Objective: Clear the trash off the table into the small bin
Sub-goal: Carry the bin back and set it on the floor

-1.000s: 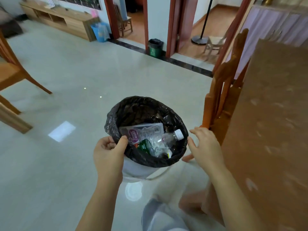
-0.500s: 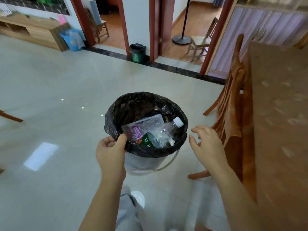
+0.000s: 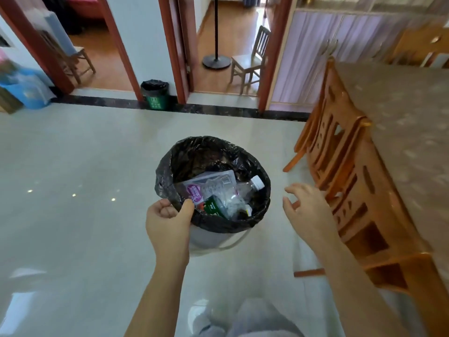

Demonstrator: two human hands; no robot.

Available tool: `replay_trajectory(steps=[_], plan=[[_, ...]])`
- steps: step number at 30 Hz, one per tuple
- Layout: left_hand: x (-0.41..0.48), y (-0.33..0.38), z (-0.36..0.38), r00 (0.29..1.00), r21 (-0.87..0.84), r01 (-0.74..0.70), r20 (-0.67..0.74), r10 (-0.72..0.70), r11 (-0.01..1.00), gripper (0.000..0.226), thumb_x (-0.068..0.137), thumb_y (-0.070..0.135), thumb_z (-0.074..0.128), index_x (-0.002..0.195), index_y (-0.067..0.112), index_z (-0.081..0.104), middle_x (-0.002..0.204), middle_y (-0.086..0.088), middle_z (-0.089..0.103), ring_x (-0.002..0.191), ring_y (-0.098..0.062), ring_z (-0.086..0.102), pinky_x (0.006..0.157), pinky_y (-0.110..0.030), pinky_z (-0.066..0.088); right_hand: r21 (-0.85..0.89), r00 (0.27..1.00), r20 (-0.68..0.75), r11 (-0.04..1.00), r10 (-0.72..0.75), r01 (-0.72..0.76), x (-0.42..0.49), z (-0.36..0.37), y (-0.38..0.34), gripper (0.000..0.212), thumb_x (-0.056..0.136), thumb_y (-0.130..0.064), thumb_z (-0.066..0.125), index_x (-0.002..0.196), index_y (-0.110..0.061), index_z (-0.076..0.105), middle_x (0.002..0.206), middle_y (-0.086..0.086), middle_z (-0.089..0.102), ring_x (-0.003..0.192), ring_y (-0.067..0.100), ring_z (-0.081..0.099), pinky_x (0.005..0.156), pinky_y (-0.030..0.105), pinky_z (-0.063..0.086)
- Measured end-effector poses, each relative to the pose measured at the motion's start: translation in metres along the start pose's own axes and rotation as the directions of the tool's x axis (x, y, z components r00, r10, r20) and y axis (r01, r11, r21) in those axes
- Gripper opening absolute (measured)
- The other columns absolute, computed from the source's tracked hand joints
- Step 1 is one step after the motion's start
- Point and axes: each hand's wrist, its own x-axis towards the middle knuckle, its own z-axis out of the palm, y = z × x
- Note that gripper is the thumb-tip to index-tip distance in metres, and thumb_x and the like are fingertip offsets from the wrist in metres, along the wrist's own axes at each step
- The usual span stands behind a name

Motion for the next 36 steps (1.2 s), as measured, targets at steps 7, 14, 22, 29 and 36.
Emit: replay_trajectory(steps=[7,14,22,29,36], plan=[[0.088,-0.006,0.066,0.993,0.054,0.02,0.115,-0.026,0.998,0.024,0.078,0.008,0.068,0.092,0.006,0.049,0.063,-0.001,0.036,0.057,-0.013,0.034,0.055,-0.025,0.034,-0.012,0.991,-0.055,0.992,0.125,-0.126,0.068,0.033,0.007,0.026,0.087,-0.02,0.053,0.11,-0.009,0.059,0.118,0.011,0.06,0.109,0.025,0.051,0.096,0.038,0.041],[0.176,-0.018,0.206,0.925,0.219,0.056,0.356,-0.133,0.974,0.021,0.08,0.008,0.066,0.079,0.013,0.045,0.063,-0.002,0.037,0.056,-0.016,0.034,0.053,-0.028,0.033,0.06,0.925,-0.118,0.933,0.36,-0.356,0.168,0.057,0.047,0.026,0.085,-0.016,0.056,0.108,-0.006,0.059,0.114,0.016,0.061,0.106,0.028,0.053,0.091,0.04,0.046],[0.24,-0.054,0.334,0.781,0.384,-0.074,0.596,-0.186,0.92,0.023,0.081,0.013,0.066,0.094,0.012,0.048,0.072,-0.003,0.047,0.067,-0.017,0.047,0.067,-0.036,0.045,0.065,0.766,-0.195,0.788,0.612,-0.613,0.232,0.083,0.087,0.023,0.084,-0.017,0.058,0.104,-0.009,0.062,0.114,0.013,0.062,0.106,0.03,0.054,0.087,0.04,0.046],[0.301,-0.133,0.406,0.564,0.521,-0.267,0.767,-0.307,0.811,0.02,0.082,0.016,0.063,0.095,0.017,0.048,0.078,-0.001,0.054,0.071,-0.016,0.054,0.064,-0.029,0.044,0.126,0.562,-0.223,0.595,0.797,-0.794,0.266,0.147,0.09,0.029,0.084,-0.013,0.056,0.111,-0.002,0.059,0.115,0.02,0.061,0.108,0.037,0.052,0.093,0.046,0.042],[0.365,-0.238,0.44,0.339,0.602,-0.495,0.797,-0.499,0.627,0.024,0.082,0.022,0.062,0.101,0.02,0.047,0.079,0.003,0.058,0.069,-0.015,0.056,0.063,-0.032,0.042,0.228,0.286,-0.23,0.337,0.93,-0.914,0.288,0.262,0.072,0.027,0.082,-0.011,0.057,0.108,-0.001,0.06,0.111,0.02,0.063,0.102,0.038,0.055,0.089,0.048,0.045]])
